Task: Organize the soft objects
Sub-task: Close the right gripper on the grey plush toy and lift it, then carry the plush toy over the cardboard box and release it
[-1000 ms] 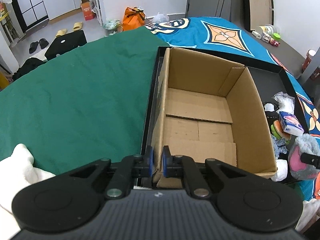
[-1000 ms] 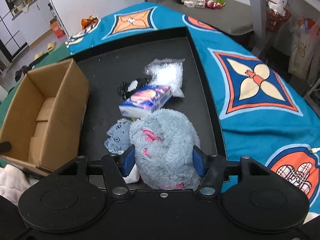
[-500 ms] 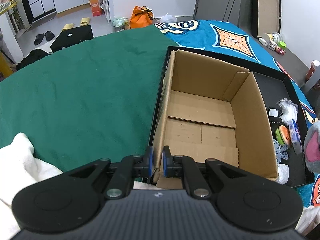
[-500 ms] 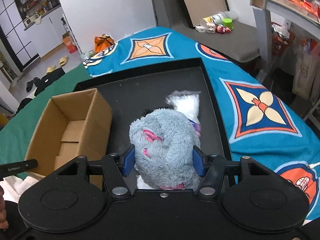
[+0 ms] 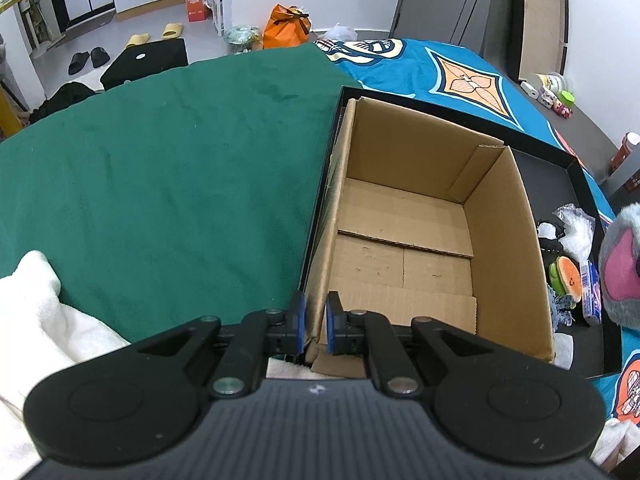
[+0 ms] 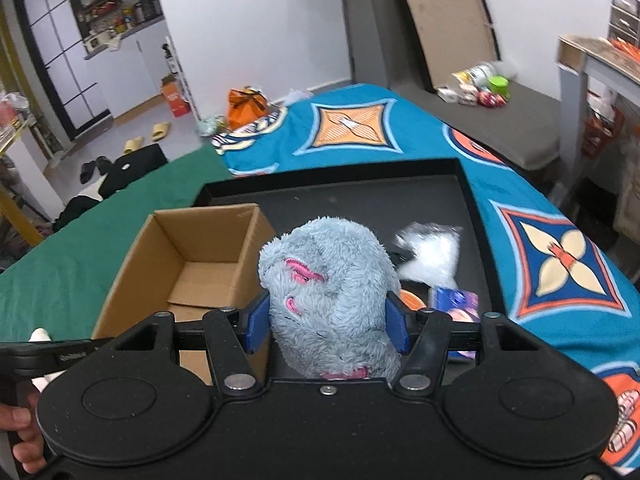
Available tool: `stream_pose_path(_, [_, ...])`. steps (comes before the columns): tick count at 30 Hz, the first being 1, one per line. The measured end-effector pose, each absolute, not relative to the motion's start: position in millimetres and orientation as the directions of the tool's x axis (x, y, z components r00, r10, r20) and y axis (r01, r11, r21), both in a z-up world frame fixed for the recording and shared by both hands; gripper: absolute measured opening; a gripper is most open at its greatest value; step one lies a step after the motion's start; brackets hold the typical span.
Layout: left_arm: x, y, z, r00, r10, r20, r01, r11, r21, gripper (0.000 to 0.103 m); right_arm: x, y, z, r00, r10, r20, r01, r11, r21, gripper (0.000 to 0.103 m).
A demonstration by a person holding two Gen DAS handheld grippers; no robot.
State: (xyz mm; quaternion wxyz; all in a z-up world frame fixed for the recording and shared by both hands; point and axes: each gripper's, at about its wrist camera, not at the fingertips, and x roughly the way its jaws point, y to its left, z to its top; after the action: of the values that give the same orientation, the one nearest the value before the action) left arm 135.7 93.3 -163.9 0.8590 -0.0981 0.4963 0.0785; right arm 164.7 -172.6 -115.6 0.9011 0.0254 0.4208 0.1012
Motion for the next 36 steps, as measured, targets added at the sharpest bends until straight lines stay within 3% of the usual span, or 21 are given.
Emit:
stream_pose_path(24, [138.4, 101.1, -173.3, 0.488, 0.004, -0.873, -0.243, 0.961, -0.131, 0.01, 194.9, -89.1, -111.5, 0.628, 0.327, -0.706, -0.347, 0.93, 0.122, 0.057])
stream_pose_path(26, [138.9, 101.7, -174.0, 0.487, 0.001, -0.873, -0.243, 0.961, -0.134, 0.01, 197.0, -81.9, -110.8, 0.635, 0.31, -0.707, -0.347, 0.933, 0.098, 0.063])
stream_pose_path(29, [139.9, 101.8, -174.7, 0.485, -0.001, -0.874, -0.242, 0.961, -0.135, 0.01, 197.2, -78.2, -111.7, 0.65, 0.278, -0.708, -0.343, 0.938, 0.053, 0.084])
stream_pose_path(30, [139.9, 101.7, -174.7, 0.485, -0.001, -0.874, -0.241, 0.961, -0.135, 0.01, 196.5, -79.8, -112.1, 0.655, 0.274, -0.704, -0.338, 0.94, 0.052, 0.087])
stream_pose_path(36, [139.3, 99.6, -174.4, 0.485, 0.0, -0.874, -0.235, 0.963, -0.131, 0.012, 188.5, -100.9, -119.3, 0.629, 0.282, -0.725, -0.308, 0.946, 0.101, 0.088])
